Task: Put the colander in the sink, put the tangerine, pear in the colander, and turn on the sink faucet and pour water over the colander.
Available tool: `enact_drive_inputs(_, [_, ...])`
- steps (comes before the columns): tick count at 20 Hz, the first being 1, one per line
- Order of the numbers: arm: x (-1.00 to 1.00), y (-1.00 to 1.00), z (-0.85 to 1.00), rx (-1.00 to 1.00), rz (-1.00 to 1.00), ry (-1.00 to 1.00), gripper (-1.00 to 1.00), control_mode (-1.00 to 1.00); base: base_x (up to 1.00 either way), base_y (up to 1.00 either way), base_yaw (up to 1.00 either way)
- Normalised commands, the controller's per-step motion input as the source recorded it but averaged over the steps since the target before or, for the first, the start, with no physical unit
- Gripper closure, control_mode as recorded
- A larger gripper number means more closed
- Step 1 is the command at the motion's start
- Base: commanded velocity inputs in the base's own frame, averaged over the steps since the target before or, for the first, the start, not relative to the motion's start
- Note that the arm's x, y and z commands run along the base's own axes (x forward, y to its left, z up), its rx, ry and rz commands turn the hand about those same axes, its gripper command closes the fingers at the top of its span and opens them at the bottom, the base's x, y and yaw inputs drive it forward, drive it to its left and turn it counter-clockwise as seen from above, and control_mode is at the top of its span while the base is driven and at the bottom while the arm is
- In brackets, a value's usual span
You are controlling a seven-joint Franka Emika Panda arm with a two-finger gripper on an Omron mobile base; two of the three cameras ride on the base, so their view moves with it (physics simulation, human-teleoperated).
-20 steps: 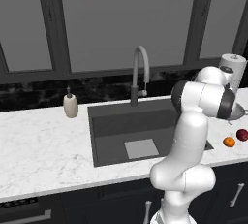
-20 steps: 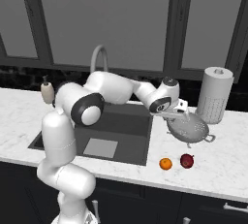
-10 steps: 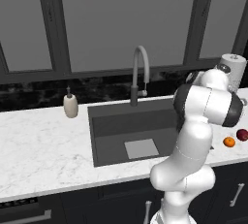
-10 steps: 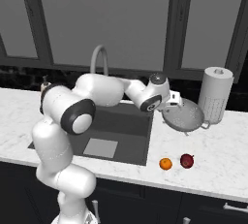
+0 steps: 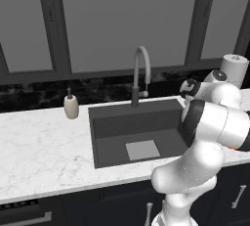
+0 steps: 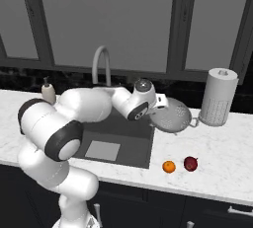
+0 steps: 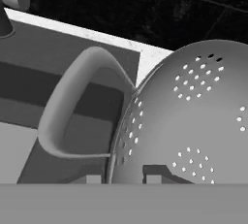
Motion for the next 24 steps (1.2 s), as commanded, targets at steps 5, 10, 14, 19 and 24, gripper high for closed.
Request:
enact_drive_inputs(5, [-0.05, 0.91, 0.02, 0.00, 0.18, 0.03, 1.00, -1.00, 0.00, 0.00, 0.00])
enact_drive_inputs(10, [0.01, 0.64, 0.00, 0.00, 0.09, 0.06, 1.00, -1.00, 0.00, 0.00, 0.00])
enact_drive_inputs(14, [0.08, 0.38, 0.00, 0.00, 0.05, 0.03, 1.00, -1.00, 0.00, 0.00, 0.00])
enact_drive_inputs(19, [0.00, 0.24, 0.00, 0.00, 0.02, 0.03, 1.00, -1.00, 0.00, 0.00, 0.00])
enact_drive_inputs(24, [-0.05, 0.53, -0.09, 0.00, 0.00, 0.04, 1.00, -1.00, 0.00, 0.00, 0.00])
